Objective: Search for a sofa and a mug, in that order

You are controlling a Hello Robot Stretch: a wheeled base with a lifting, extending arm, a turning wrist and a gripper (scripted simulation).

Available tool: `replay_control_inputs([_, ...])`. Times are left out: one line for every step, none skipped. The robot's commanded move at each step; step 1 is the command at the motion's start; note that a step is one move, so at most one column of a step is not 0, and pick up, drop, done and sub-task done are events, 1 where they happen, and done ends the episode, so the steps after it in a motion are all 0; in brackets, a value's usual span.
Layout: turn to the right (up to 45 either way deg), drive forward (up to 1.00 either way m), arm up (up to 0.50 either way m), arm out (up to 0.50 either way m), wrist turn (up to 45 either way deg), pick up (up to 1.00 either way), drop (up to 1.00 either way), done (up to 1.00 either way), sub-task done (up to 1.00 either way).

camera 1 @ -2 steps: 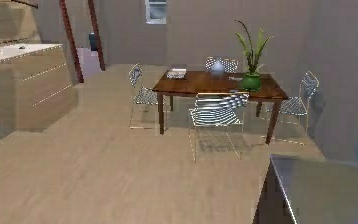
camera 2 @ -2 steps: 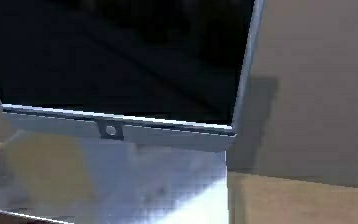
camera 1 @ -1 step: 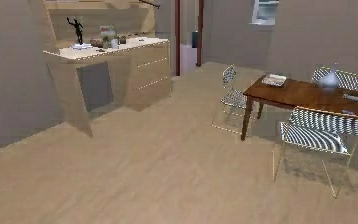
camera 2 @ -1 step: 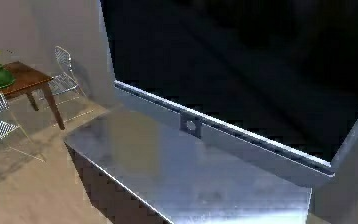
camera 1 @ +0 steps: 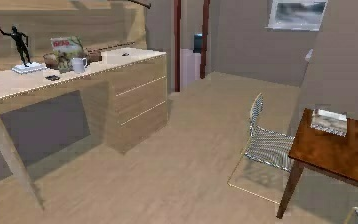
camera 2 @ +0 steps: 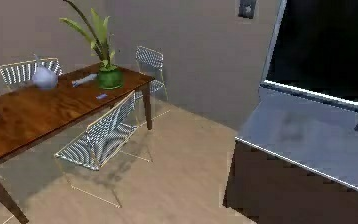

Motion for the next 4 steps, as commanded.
replay_control_inputs([0.0,1.00,0.00,0.00,0.0,0.00,0.00,0.00,0.00])
replay_control_inputs([-6.0,0.00,0.00,0.00,0.0,0.00,0.00,0.00,0.00])
replay_control_inputs([0.0,0.45,0.00,0.00,0.0,0.00,0.00,0.00,0.00])
replay_control_inputs([39.0,0.00,0.00,0.00,0.0,0.00,0.00,0.00,0.00])
